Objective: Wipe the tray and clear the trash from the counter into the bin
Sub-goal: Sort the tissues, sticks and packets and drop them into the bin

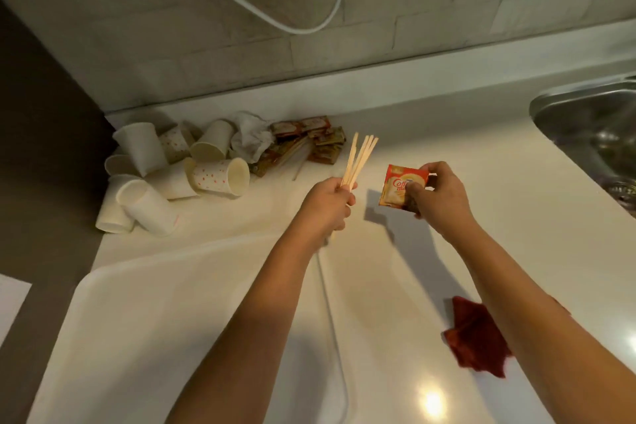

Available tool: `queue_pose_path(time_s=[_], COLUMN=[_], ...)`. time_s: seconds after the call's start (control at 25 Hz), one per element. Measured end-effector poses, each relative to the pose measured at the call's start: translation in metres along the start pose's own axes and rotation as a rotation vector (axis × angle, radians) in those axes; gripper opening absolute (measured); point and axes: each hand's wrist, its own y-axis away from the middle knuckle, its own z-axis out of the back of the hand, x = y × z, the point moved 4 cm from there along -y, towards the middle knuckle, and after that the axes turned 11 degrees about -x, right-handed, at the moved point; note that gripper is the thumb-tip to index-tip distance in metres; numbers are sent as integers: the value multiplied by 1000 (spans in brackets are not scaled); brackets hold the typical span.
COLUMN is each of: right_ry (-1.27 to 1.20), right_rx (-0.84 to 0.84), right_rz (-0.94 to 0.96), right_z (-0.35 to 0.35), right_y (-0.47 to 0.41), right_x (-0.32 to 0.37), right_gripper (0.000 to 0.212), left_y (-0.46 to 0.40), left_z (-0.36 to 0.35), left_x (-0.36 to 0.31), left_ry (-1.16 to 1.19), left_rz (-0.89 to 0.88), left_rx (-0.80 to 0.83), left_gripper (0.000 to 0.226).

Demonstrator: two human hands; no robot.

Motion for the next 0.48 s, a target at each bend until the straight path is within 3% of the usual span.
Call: queue_pose_path(time_s=[0.28, 0.48], right_ry=[-53, -89], right_rx=[-184, -223], right_rz=[31, -17], right_z=[96, 139], right_y=[61, 89], right_x=[-28, -58], right_gripper=[15, 24], left_y=[90, 136], left_z=[-35, -74], left_x=[25, 47], left_ry=[19, 19], left_rz=[-24, -37], left_rx=[166, 222], left_gripper=[23, 22])
